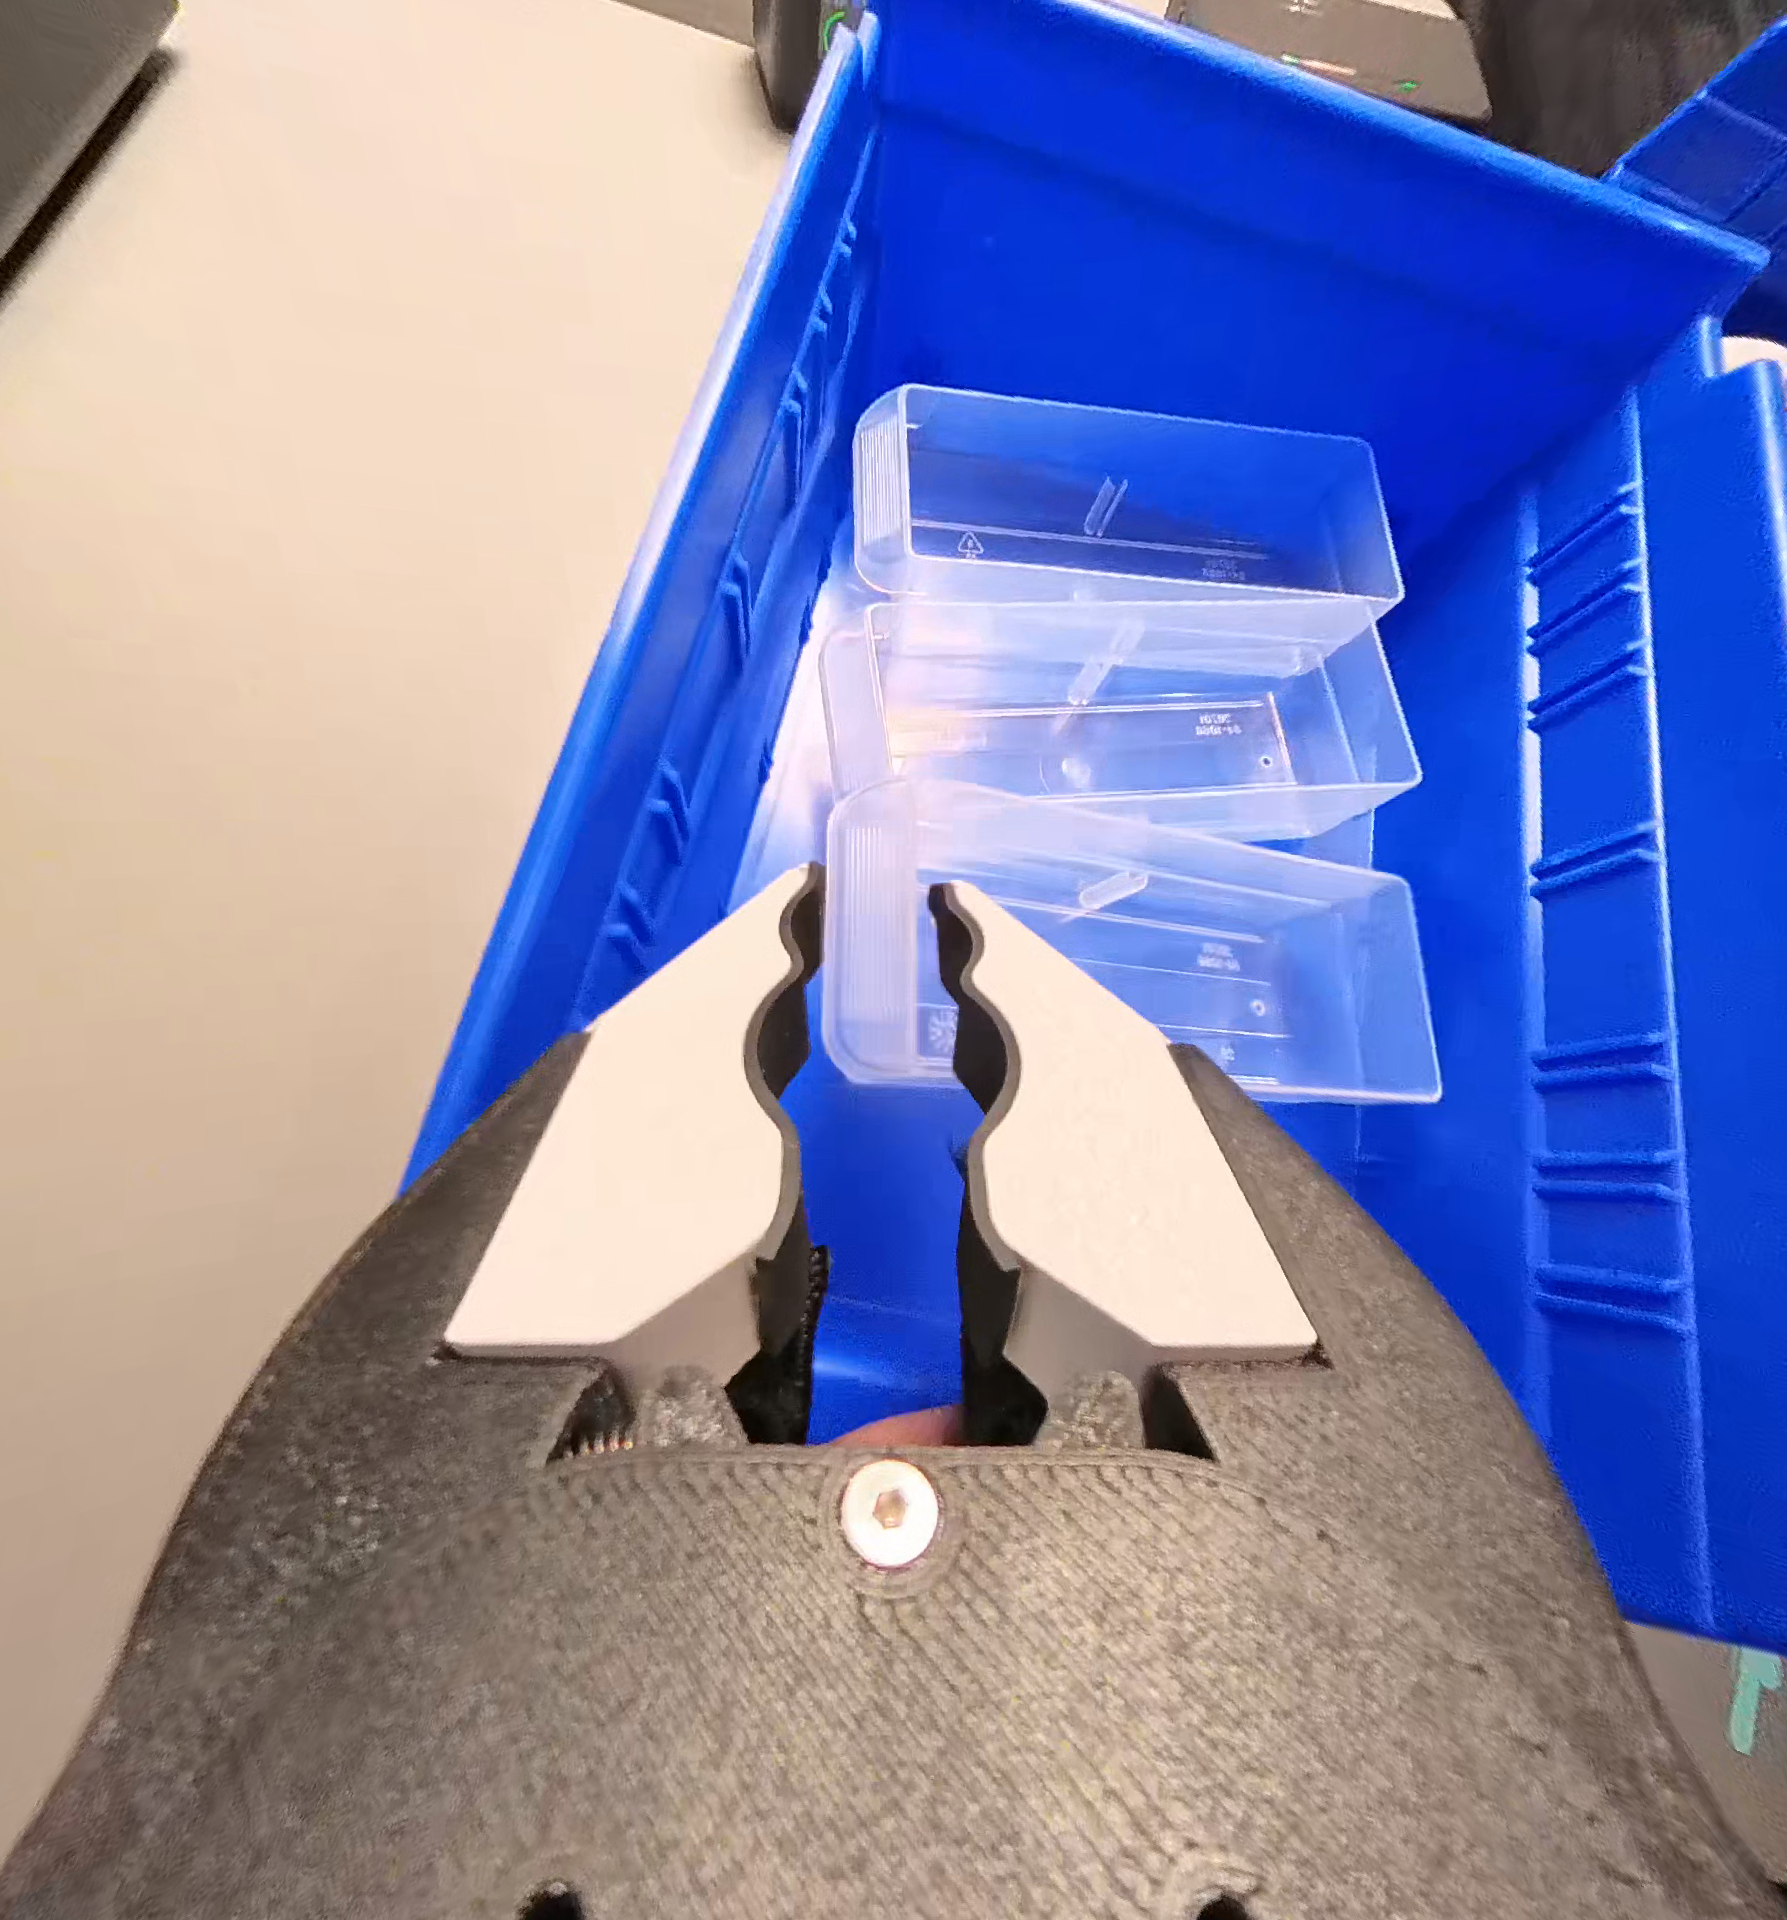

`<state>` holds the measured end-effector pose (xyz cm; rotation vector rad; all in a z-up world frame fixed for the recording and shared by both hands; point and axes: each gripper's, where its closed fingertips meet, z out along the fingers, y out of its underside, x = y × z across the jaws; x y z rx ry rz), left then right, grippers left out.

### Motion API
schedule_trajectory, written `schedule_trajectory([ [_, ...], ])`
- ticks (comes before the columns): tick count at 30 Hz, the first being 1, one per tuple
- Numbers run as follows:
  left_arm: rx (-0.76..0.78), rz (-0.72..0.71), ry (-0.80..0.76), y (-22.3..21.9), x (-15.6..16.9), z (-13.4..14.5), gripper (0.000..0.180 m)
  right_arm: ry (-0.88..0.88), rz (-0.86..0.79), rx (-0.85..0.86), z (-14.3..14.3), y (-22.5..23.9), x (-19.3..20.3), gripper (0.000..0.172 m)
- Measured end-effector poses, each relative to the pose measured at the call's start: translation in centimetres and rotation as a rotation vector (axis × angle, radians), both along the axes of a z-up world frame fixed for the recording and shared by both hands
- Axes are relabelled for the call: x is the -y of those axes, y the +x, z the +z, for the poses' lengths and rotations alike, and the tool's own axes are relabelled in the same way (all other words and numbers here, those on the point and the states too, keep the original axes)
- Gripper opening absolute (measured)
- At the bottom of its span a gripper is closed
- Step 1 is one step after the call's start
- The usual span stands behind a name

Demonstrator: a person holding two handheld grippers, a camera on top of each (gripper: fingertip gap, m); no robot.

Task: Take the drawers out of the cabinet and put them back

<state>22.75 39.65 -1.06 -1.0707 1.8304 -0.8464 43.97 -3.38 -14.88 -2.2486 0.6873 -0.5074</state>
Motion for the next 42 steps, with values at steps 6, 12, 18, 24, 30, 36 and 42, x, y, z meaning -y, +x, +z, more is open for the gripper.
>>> schedule_trajectory([
  [6,0.000,-0.006,-0.008,0.0,0.0,0.0,0.072,0.101,-0.021,-0.010,1.2,0.2,-0.3,0.036],
  [12,0.000,-0.004,-0.006,0.0,0.0,0.0,0.072,0.264,0.002,0.105,7.0,-3.5,-1.2,0.035],
  [18,-0.001,0.000,-0.008,0.0,0.0,0.1,0.071,0.532,0.244,0.048,9.7,-12.6,-10.0,0.034],
  [24,-0.004,0.005,-0.003,-0.2,0.0,0.1,0.070,0.766,0.457,-0.185,8.5,-20.2,-22.3,0.033],
  [30,-0.006,0.008,-0.009,-0.6,-0.6,0.3,0.069,0.842,0.484,-0.342,6.8,-23.8,-32.7,0.034],
  [36,-0.005,0.003,-0.021,-0.6,-0.7,0.2,0.071,0.903,0.435,-0.491,6.1,-24.9,-40.5,0.035],
  [42,-0.006,0.001,-0.031,-0.5,-0.9,0.2,0.073,1.023,0.361,-0.562,6.8,-24.3,-43.6,0.033],
])
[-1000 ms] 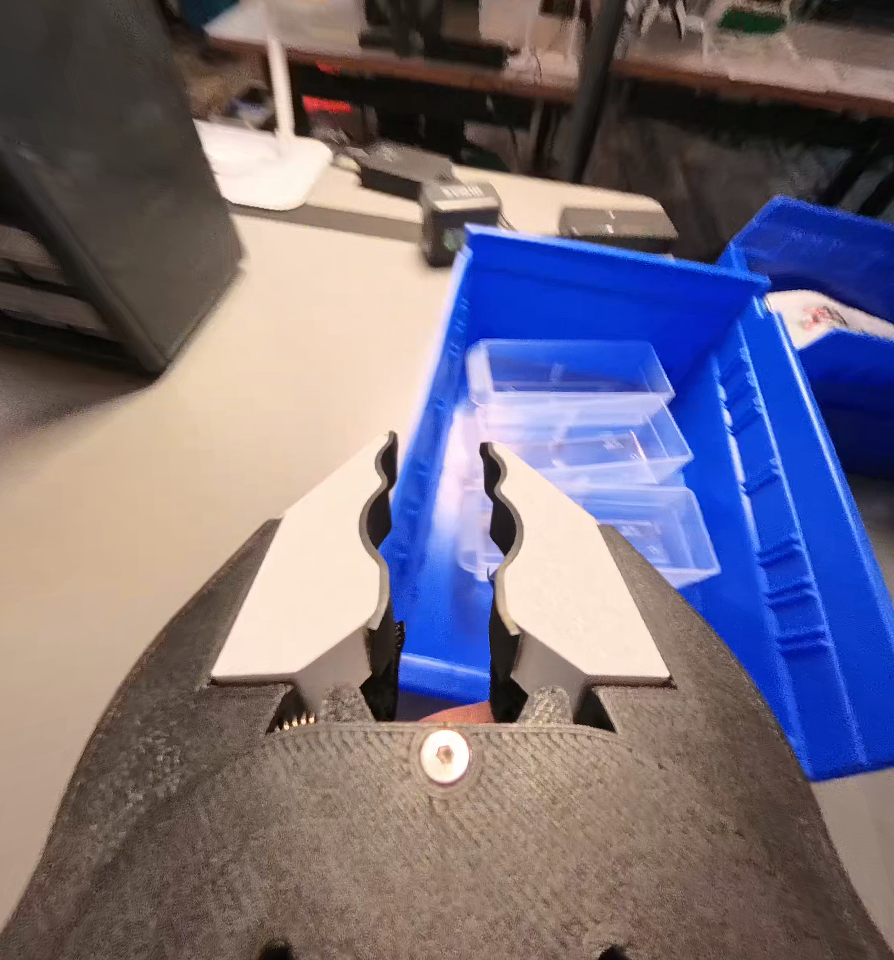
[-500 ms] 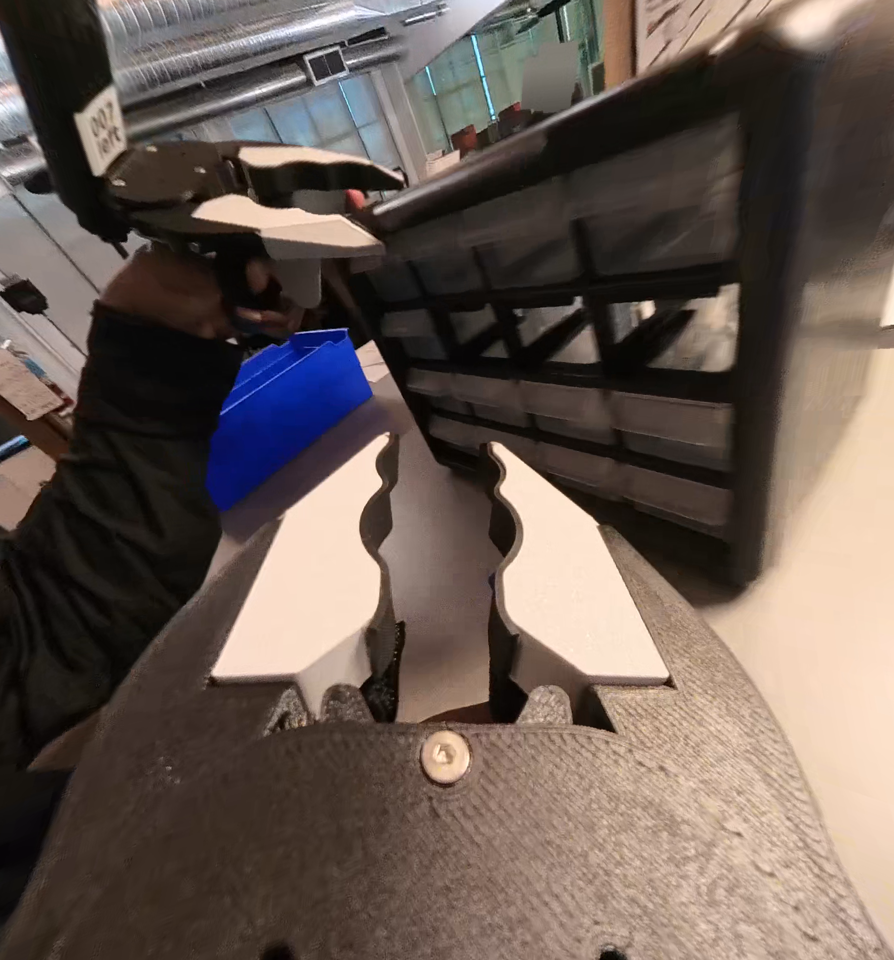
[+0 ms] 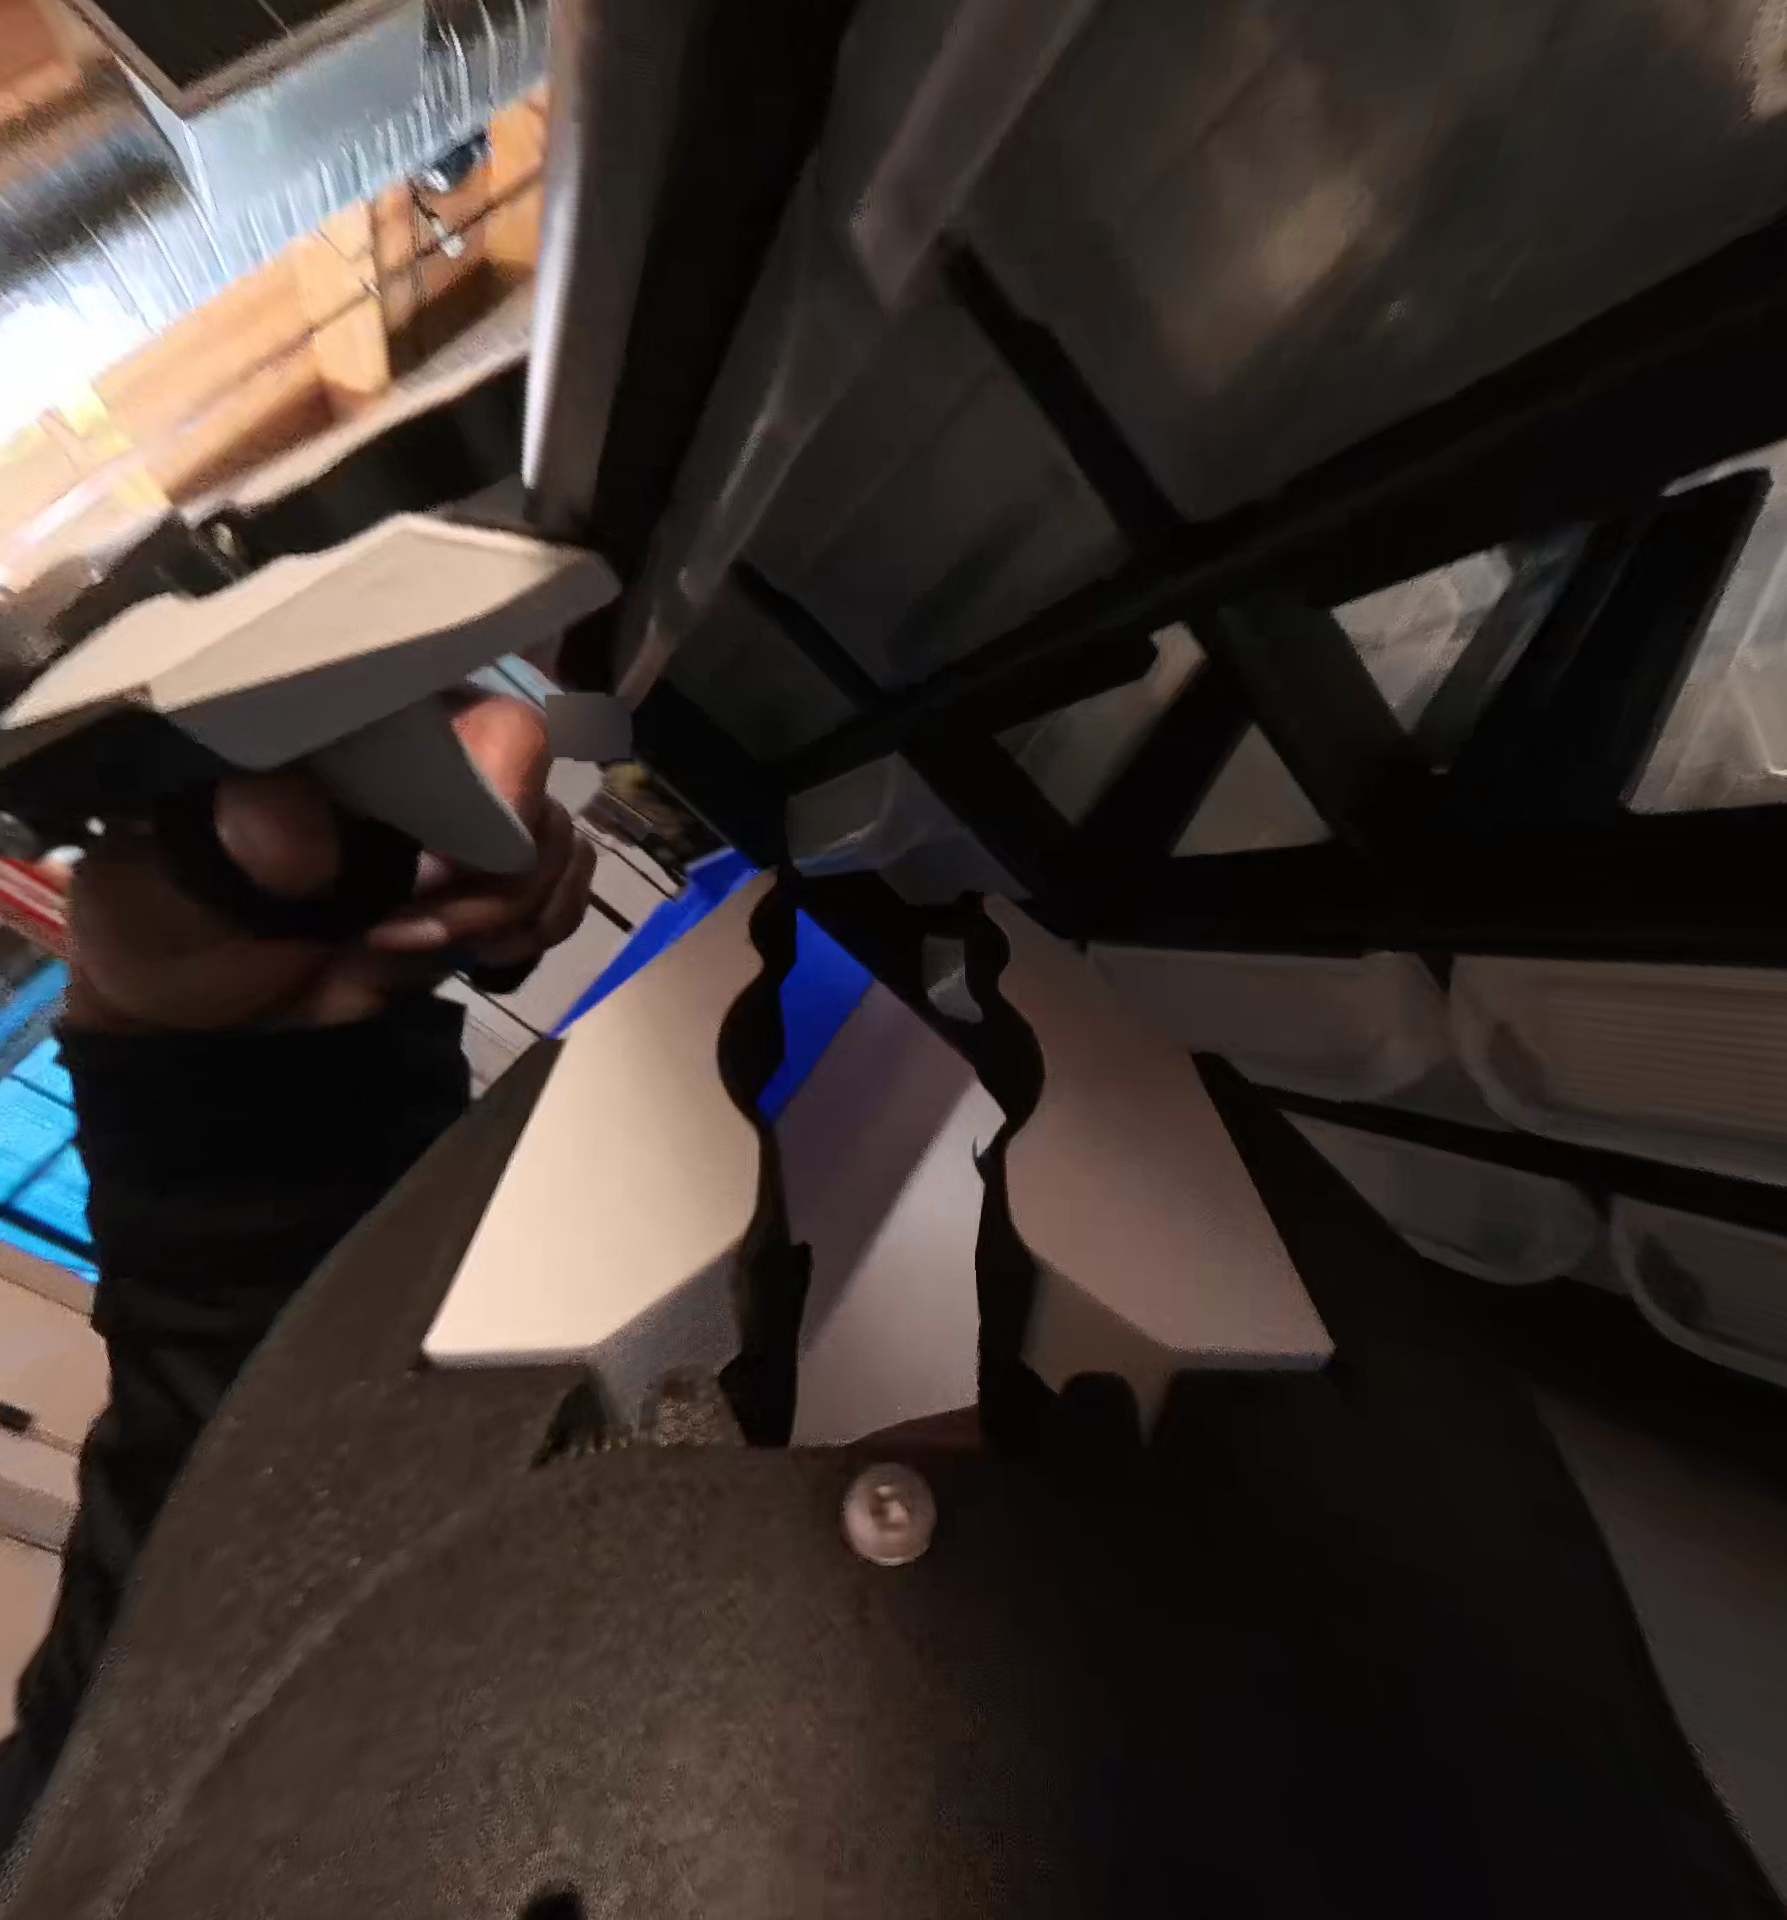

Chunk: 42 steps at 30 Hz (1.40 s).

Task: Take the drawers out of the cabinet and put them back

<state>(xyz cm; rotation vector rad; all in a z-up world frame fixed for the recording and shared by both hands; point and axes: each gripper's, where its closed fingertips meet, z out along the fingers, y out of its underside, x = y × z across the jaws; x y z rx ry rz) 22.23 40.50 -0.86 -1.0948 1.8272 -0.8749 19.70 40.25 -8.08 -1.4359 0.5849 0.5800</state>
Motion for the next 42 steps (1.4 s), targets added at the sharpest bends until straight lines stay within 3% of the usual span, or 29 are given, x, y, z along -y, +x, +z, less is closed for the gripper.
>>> schedule_trajectory([
  [5,0.002,0.005,0.002,0.1,0.0,0.0,0.072,0.081,-0.055,-0.054,0.9,0.5,-0.4,0.014],
  [23,0.001,0.007,0.012,0.2,0.3,0.0,0.071,0.213,0.055,-0.243,1.7,-7.9,6.2,0.005],
  [34,0.002,0.009,0.012,0.2,0.3,0.0,0.070,0.274,0.073,-0.287,3.2,-10.0,9.5,0.003],
  [42,0.002,0.009,0.015,0.3,0.3,0.0,0.071,0.148,0.050,-0.391,-1.2,-9.9,12.9,0.003],
])
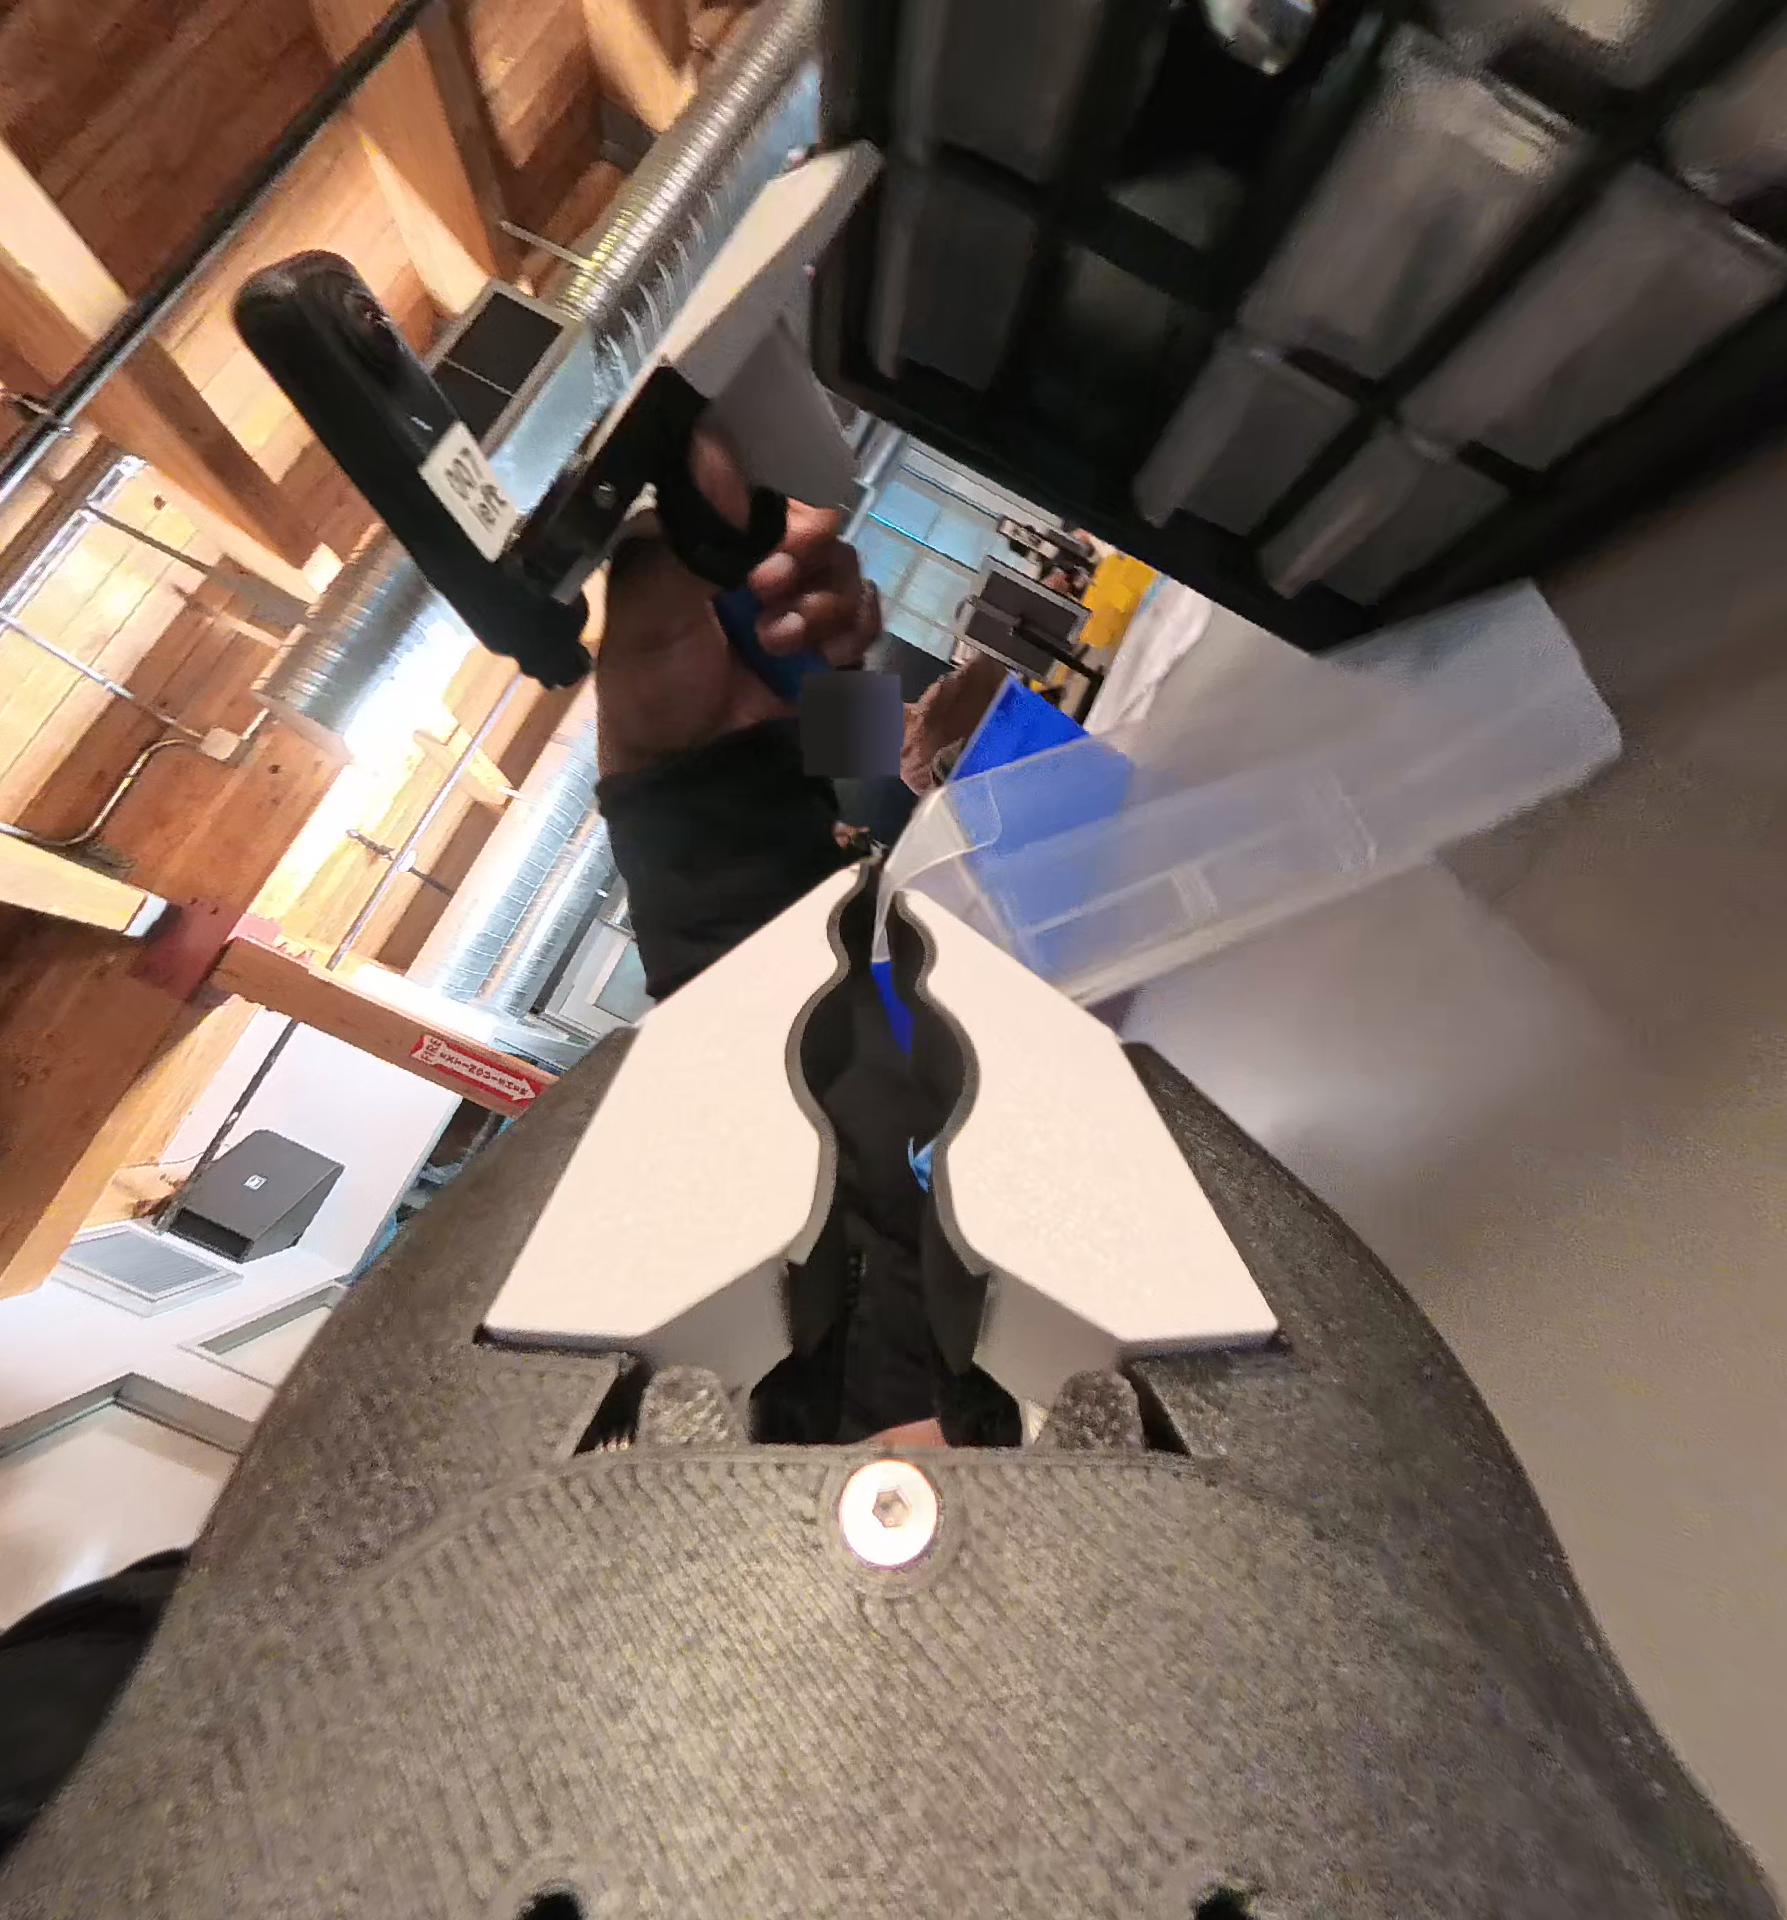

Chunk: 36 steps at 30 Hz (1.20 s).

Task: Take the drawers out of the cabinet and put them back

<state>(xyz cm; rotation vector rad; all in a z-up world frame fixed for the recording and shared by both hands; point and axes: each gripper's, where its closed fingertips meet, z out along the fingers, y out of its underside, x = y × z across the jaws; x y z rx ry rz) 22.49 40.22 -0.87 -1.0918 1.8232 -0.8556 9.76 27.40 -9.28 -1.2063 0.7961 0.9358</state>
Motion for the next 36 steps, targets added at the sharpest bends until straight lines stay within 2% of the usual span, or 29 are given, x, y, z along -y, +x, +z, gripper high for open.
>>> schedule_trajectory([
  [5,0.001,0.002,0.002,0.0,0.0,0.0,0.071,-0.198,0.084,0.000,-4.0,-1.8,2.8,0.007],
  [8,0.002,0.005,0.006,0.1,0.0,0.0,0.071,-0.338,0.156,0.104,-6.3,-3.6,4.5,0.013],
  [17,0.003,0.012,0.012,0.2,0.1,-0.1,0.072,-0.549,0.386,0.432,-9.5,-7.0,8.5,0.030],
  [20,0.002,0.012,0.014,0.2,0.1,-0.1,0.072,-0.547,0.487,0.555,-9.6,-8.3,9.8,0.031],
  [22,0.001,0.012,0.014,0.2,0.1,-0.1,0.072,-0.511,0.555,0.743,-9.1,-9.1,10.6,0.030],
  [25,0.001,0.012,0.014,0.2,0.2,-0.1,0.072,-0.437,0.494,1.089,-7.4,-8.3,10.0,0.030],
  [27,0.001,0.013,0.014,0.2,0.2,-0.1,0.072,-0.411,0.413,1.250,-6.3,-7.0,8.7,0.031],
  [31,0.001,0.013,0.014,0.2,0.2,-0.1,0.072,-0.377,0.401,1.380,-5.9,-6.1,6.6,0.034],
  [36,0.003,0.007,0.008,0.2,0.2,-0.1,0.072,-0.439,0.455,1.593,-7.6,-5.3,6.1,0.044],
])
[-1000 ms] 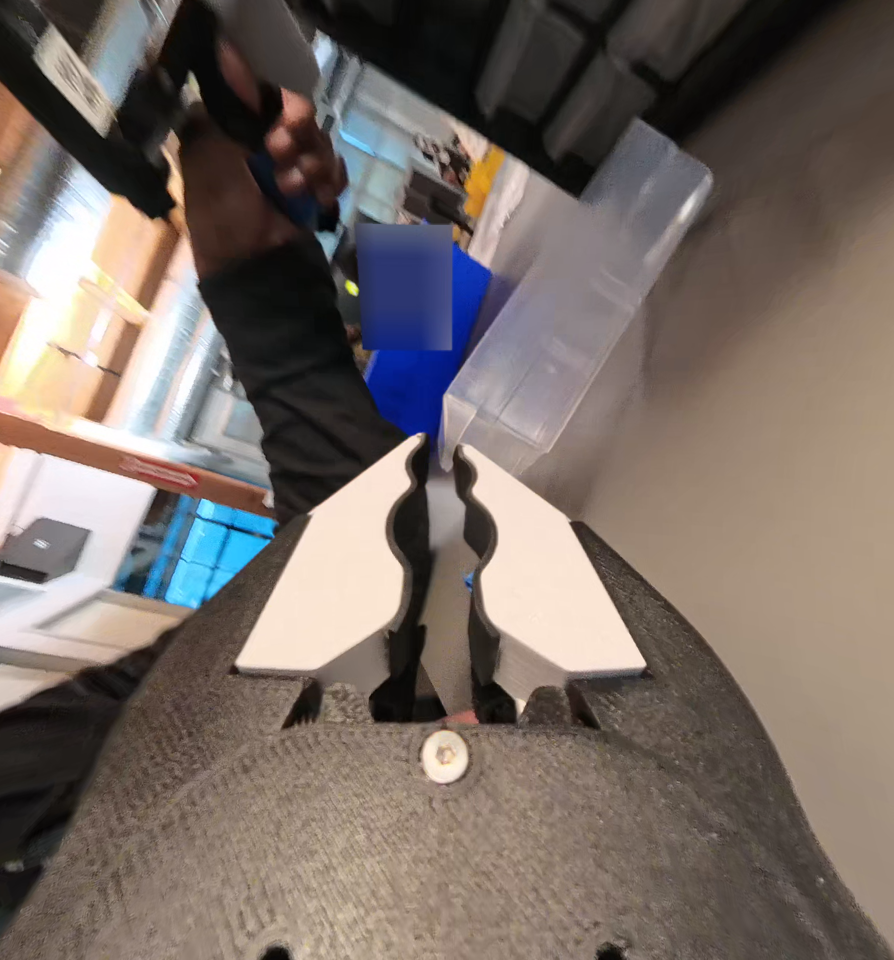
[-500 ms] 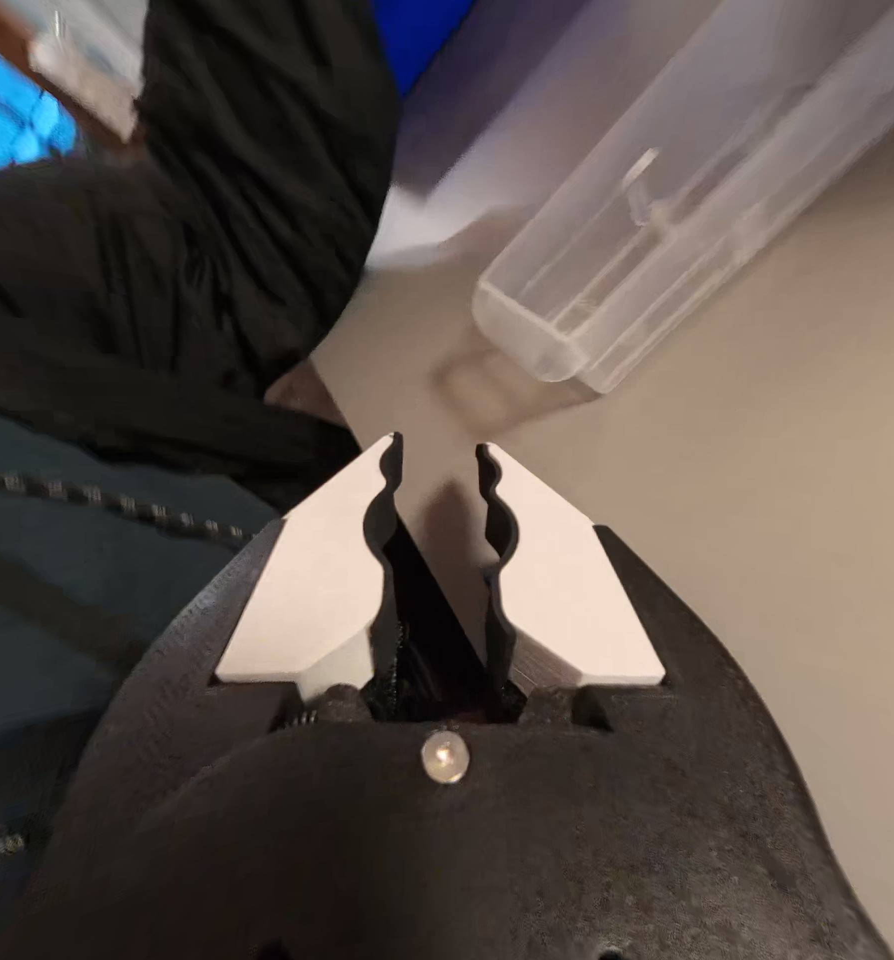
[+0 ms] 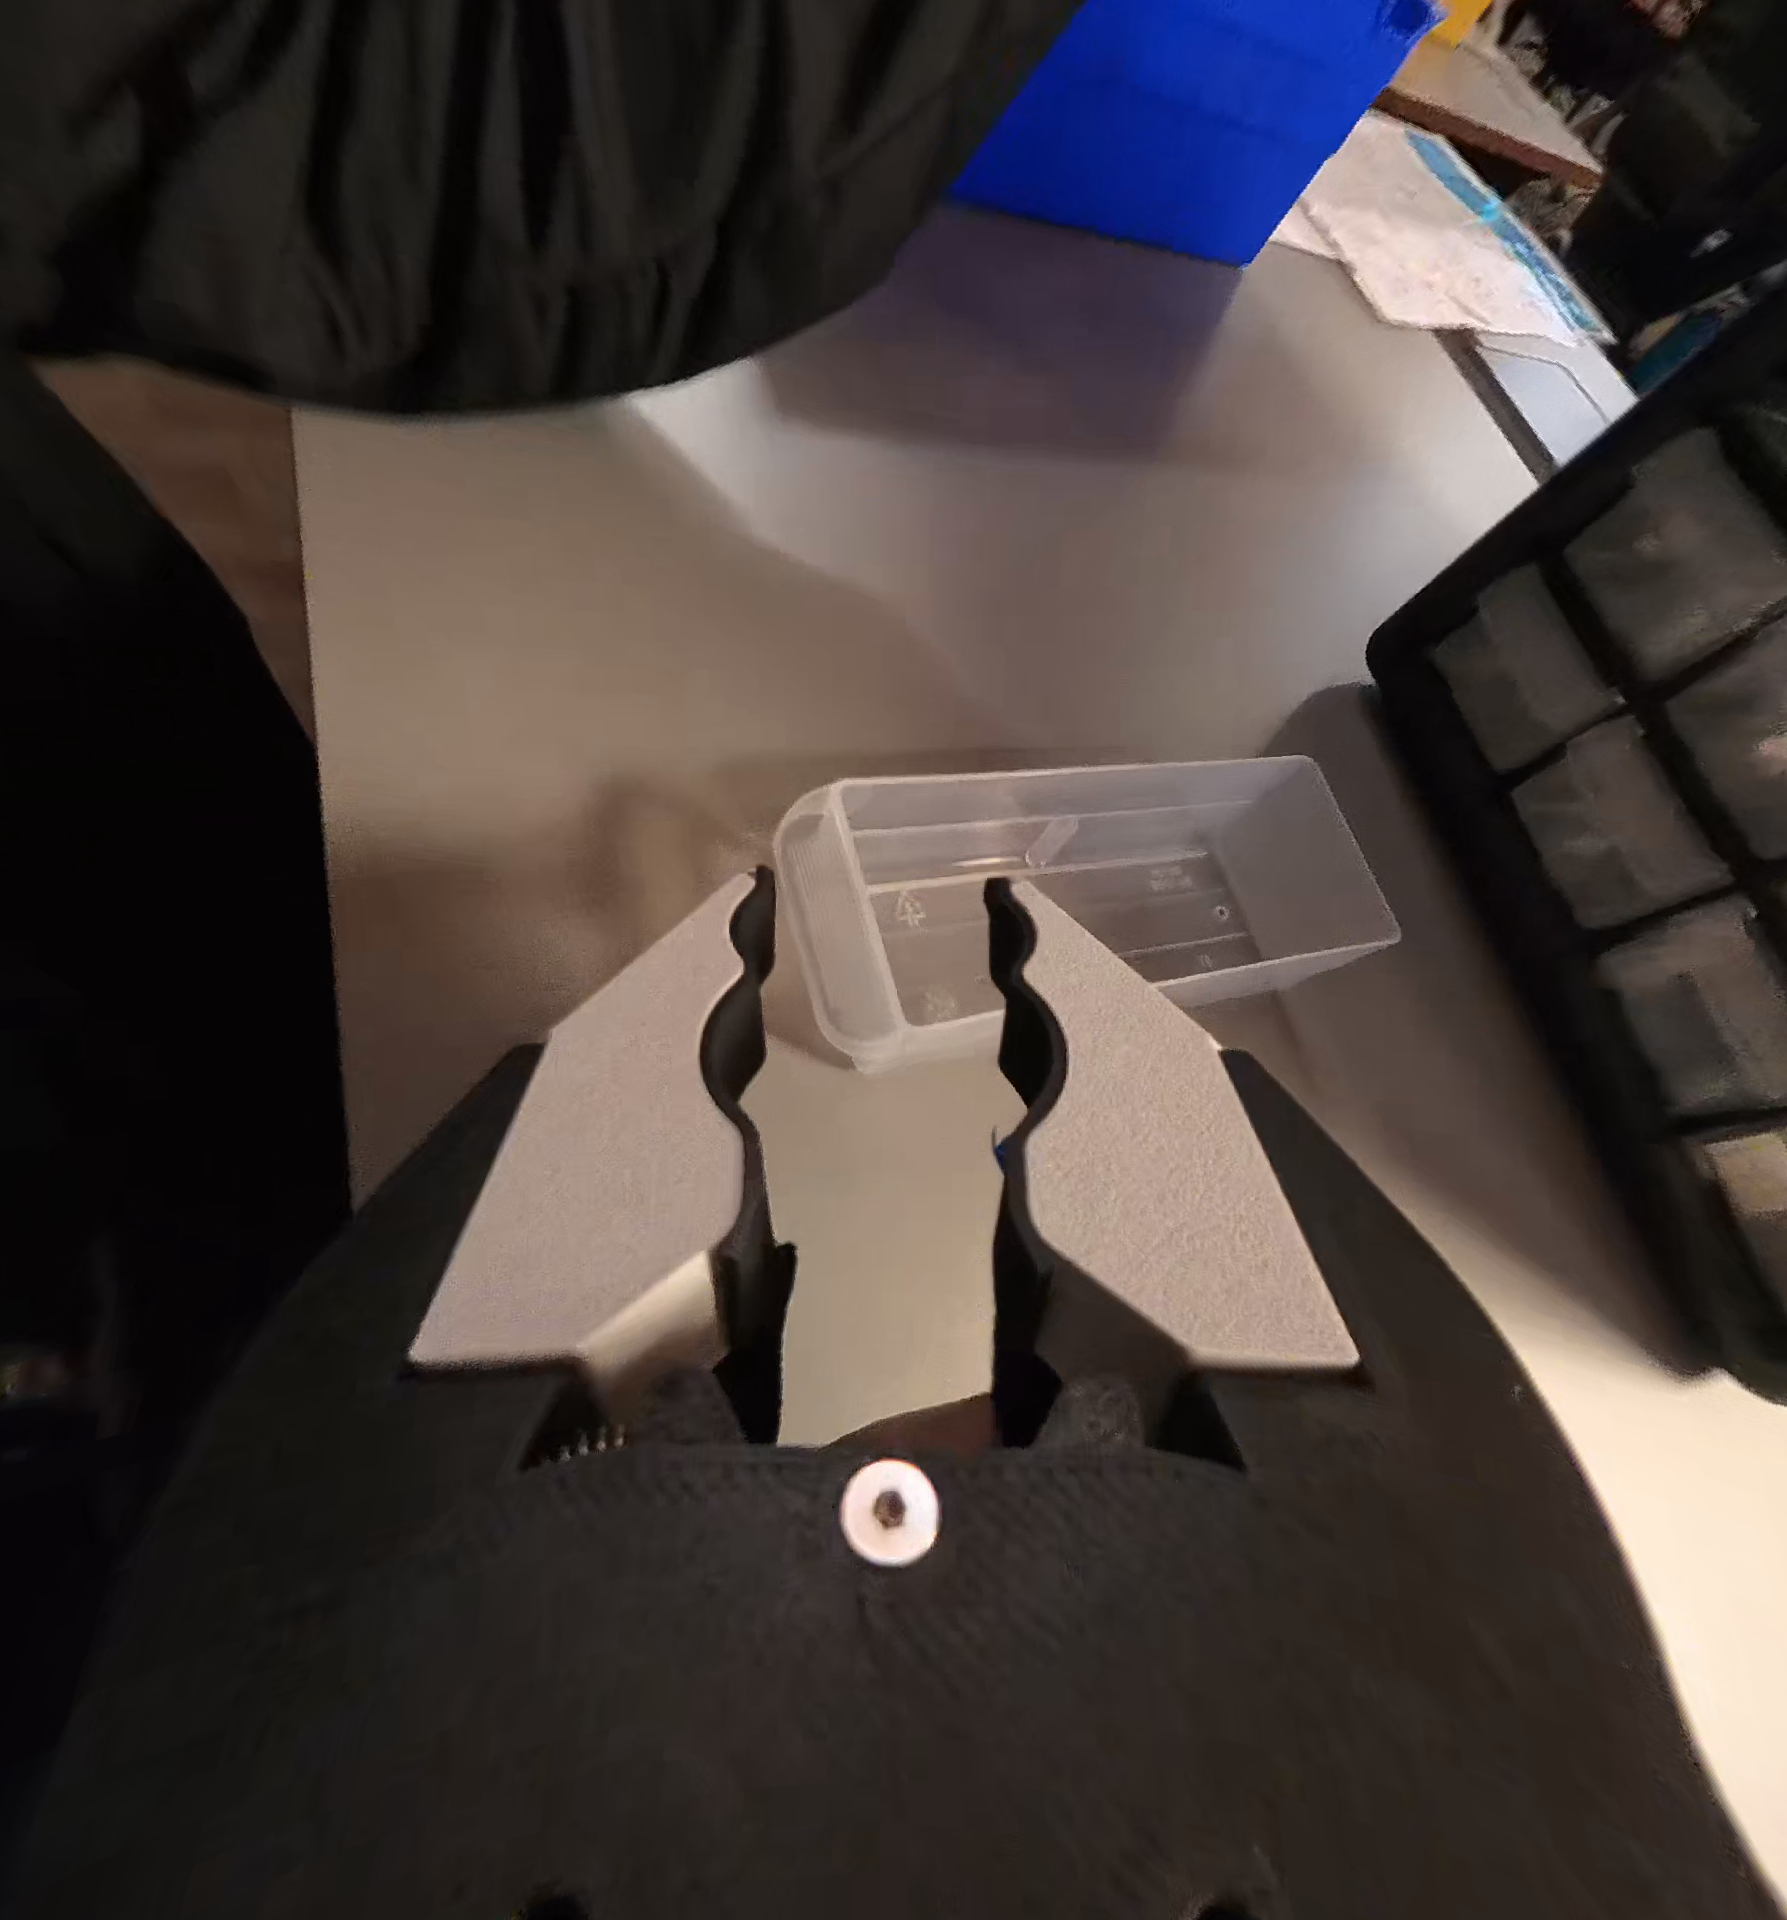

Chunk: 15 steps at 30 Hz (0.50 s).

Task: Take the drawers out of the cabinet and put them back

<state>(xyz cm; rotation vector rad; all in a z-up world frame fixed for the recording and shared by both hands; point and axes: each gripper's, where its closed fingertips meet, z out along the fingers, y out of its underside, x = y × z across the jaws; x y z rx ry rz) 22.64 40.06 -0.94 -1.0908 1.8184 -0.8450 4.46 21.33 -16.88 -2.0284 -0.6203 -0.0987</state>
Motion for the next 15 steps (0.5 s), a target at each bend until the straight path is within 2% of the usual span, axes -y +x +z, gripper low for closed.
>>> schedule_trajectory([
  [8,0.002,-0.002,-0.001,0.0,0.0,0.0,0.072,-0.101,0.044,0.167,-2.3,0.4,-0.2,0.043],
  [11,0.003,-0.002,0.003,0.0,0.0,0.0,0.072,-0.112,0.031,0.255,-3.1,0.9,-0.4,0.020],
  [15,0.003,-0.002,0.003,0.1,0.0,0.0,0.072,-0.041,-0.005,0.150,-1.3,1.3,-0.3,0.019],
])
